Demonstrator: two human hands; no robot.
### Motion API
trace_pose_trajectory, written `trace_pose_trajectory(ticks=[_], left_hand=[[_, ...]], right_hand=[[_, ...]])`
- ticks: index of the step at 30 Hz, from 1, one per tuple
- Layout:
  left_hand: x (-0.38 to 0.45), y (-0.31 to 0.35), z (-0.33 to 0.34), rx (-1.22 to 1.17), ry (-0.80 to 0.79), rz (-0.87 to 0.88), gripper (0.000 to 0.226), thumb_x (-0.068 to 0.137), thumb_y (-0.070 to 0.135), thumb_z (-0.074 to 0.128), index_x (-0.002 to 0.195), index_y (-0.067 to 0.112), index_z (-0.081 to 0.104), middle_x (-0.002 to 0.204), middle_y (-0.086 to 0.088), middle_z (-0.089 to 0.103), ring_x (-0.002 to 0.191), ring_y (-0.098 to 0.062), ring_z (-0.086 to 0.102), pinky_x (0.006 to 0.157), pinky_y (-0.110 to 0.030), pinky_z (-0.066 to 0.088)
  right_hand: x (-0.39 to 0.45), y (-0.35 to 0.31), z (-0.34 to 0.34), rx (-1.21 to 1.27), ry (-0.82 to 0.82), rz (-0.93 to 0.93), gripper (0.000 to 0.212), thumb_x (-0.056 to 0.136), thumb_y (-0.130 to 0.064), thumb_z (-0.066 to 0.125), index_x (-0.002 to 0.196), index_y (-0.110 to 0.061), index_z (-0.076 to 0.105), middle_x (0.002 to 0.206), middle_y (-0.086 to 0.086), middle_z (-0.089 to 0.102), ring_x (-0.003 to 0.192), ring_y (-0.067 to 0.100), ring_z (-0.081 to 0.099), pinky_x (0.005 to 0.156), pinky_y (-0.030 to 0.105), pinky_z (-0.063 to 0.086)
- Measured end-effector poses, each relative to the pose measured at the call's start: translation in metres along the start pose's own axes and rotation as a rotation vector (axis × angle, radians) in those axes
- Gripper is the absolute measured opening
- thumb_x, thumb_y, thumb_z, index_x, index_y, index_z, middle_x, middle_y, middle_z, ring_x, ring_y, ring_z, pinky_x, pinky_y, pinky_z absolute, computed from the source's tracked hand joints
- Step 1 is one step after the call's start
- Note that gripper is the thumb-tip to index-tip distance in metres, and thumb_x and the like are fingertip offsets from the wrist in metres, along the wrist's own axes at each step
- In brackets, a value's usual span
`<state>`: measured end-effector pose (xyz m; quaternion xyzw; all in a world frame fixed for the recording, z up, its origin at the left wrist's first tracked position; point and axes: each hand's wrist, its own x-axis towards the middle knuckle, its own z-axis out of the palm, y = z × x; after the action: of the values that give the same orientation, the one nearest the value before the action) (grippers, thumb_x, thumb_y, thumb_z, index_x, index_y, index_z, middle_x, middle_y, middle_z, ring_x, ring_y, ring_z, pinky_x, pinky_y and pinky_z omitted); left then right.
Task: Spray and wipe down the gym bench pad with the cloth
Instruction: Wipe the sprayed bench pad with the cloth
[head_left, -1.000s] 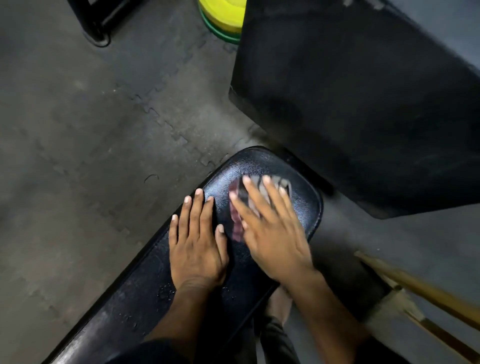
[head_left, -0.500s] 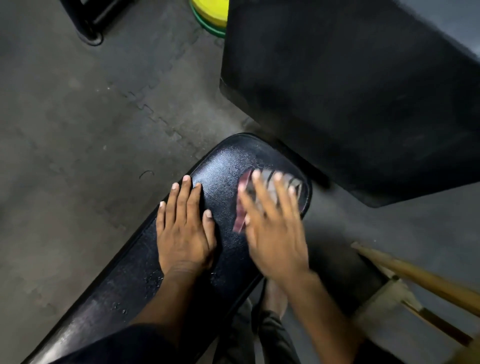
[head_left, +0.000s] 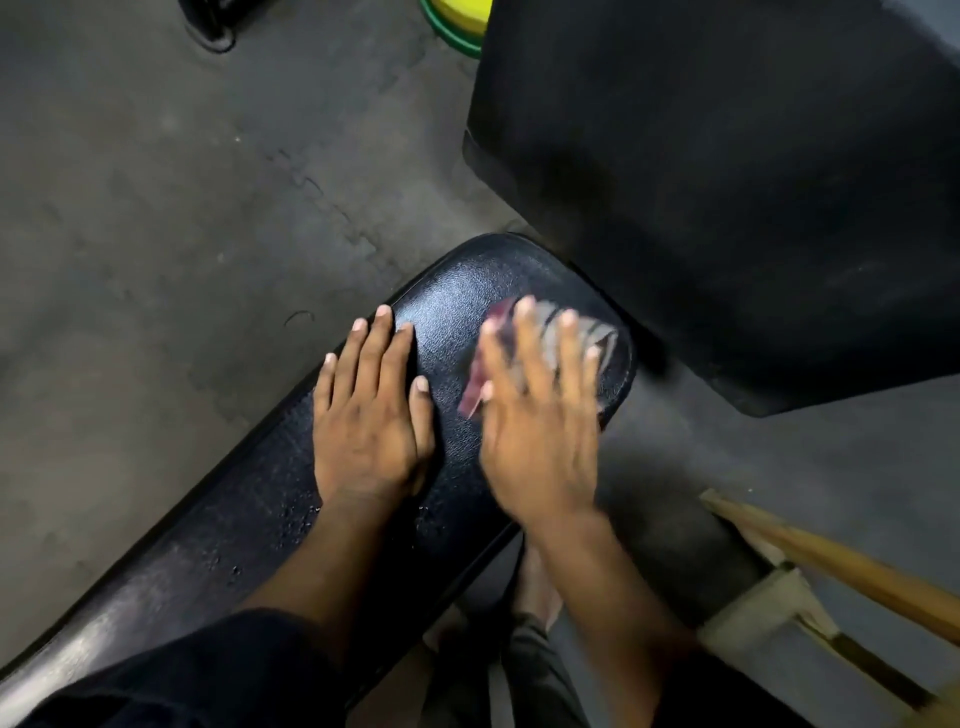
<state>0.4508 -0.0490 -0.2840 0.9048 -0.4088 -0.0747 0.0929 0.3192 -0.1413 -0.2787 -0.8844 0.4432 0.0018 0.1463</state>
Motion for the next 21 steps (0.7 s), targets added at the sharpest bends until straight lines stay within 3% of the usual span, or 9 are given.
trace_pose_trajectory(ticks=[3, 6, 10, 14, 17, 21], left_hand=[[0.0, 0.0, -0.002, -0.022, 0.001, -0.002, 0.057, 0.108, 0.038, 0.036, 0.164, 0.027, 0.036, 0.178, 0.008, 0.024, 0.166, -0.014, 0.02, 0.135, -0.047, 0.018], [-0.002, -0.001, -0.003, -0.041, 0.023, 0.006, 0.055, 0.109, 0.038, 0.035, 0.163, 0.028, 0.038, 0.178, 0.008, 0.026, 0.166, -0.014, 0.021, 0.135, -0.047, 0.018], [-0.007, -0.002, -0.008, -0.086, 0.019, 0.019, 0.051, 0.113, 0.035, 0.036, 0.163, 0.024, 0.042, 0.177, 0.006, 0.028, 0.166, -0.015, 0.021, 0.136, -0.047, 0.018], [-0.023, -0.011, -0.022, -0.33, 0.035, -0.056, 0.043, 0.112, 0.026, 0.047, 0.154, 0.017, 0.055, 0.171, 0.001, 0.041, 0.162, -0.018, 0.033, 0.135, -0.045, 0.021], [-0.067, -0.026, -0.036, -0.355, 0.065, -0.175, 0.042, 0.109, 0.024, 0.049, 0.149, 0.016, 0.059, 0.169, 0.0, 0.044, 0.16, -0.018, 0.036, 0.134, -0.049, 0.023], [-0.118, -0.069, -0.048, -0.181, 0.068, -0.222, 0.049, 0.103, 0.03, 0.047, 0.148, 0.015, 0.06, 0.168, -0.003, 0.047, 0.159, -0.023, 0.039, 0.132, -0.054, 0.024]], right_hand=[[-0.078, -0.006, 0.016, 0.038, -0.045, -0.231, 0.069, 0.105, -0.033, 0.05, 0.171, -0.029, 0.031, 0.184, 0.001, 0.008, 0.17, 0.039, 0.003, 0.133, 0.064, 0.017], [-0.123, 0.017, 0.013, -0.011, -0.099, -0.292, 0.072, 0.101, -0.035, 0.052, 0.17, -0.034, 0.032, 0.184, -0.003, 0.012, 0.17, 0.037, 0.01, 0.132, 0.062, 0.025], [-0.083, 0.039, -0.004, -0.019, -0.054, -0.074, 0.062, 0.108, -0.03, 0.044, 0.169, -0.033, 0.035, 0.183, 0.001, 0.016, 0.169, 0.04, 0.013, 0.132, 0.06, 0.028], [-0.037, 0.007, -0.008, 0.078, 0.001, 0.147, 0.059, 0.111, -0.033, 0.044, 0.169, -0.034, 0.035, 0.184, 0.0, 0.009, 0.169, 0.042, 0.001, 0.135, 0.061, 0.014], [-0.073, -0.026, 0.007, 0.0, -0.018, -0.043, 0.062, 0.107, -0.037, 0.042, 0.169, -0.038, 0.035, 0.184, 0.001, 0.011, 0.169, 0.043, 0.004, 0.134, 0.065, 0.013], [-0.159, -0.04, 0.024, -0.037, -0.13, -0.393, 0.069, 0.102, -0.035, 0.052, 0.168, -0.039, 0.033, 0.184, -0.002, 0.01, 0.17, 0.038, 0.005, 0.134, 0.061, 0.016]])
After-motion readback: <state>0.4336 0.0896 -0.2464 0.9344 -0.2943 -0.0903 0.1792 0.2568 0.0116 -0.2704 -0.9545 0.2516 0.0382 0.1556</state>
